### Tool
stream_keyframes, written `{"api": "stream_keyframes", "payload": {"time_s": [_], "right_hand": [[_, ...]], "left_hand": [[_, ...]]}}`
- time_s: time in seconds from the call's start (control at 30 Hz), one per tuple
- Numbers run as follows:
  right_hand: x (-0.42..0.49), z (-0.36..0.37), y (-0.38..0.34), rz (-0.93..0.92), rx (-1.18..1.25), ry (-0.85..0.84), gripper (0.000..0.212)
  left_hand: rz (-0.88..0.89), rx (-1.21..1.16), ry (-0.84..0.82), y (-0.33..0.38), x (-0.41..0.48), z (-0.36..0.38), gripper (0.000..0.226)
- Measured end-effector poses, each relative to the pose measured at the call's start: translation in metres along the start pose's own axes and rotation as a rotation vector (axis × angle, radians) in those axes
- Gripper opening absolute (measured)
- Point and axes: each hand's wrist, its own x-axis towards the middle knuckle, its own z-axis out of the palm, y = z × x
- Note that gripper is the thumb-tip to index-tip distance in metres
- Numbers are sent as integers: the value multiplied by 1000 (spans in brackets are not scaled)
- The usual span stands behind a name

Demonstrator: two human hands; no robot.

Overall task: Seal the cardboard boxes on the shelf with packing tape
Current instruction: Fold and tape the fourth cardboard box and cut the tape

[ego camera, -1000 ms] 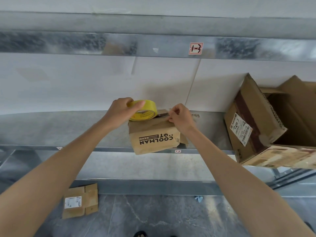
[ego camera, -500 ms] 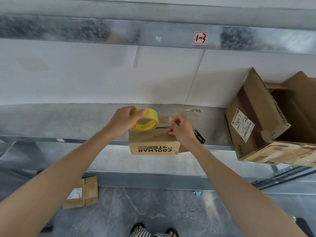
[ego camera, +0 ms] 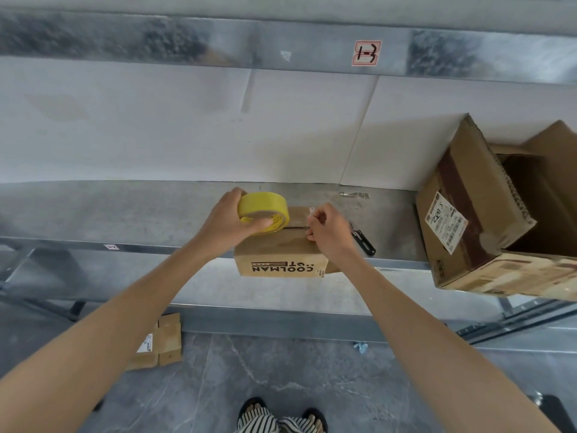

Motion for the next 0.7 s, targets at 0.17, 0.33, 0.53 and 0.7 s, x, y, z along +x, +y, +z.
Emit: {"api": "stream_keyframes", "payload": {"time_s": [0.17, 0.33, 0.53, 0.7], "right_hand": [[3, -2, 1, 10, -18, -7, 5], [4, -6, 6, -97, -301, 0, 8], [3, -5, 11, -21, -97, -10, 7], [3, -6, 7, 42, 168, -1, 14]], "left_hand": [[-82, -64, 147, -14, -13, 15, 18], [-47, -6, 193, -16, -17, 24, 21], [-104, -47, 165, -17, -17, 31, 15], [-102, -53, 205, -18, -18, 33, 13]]}}
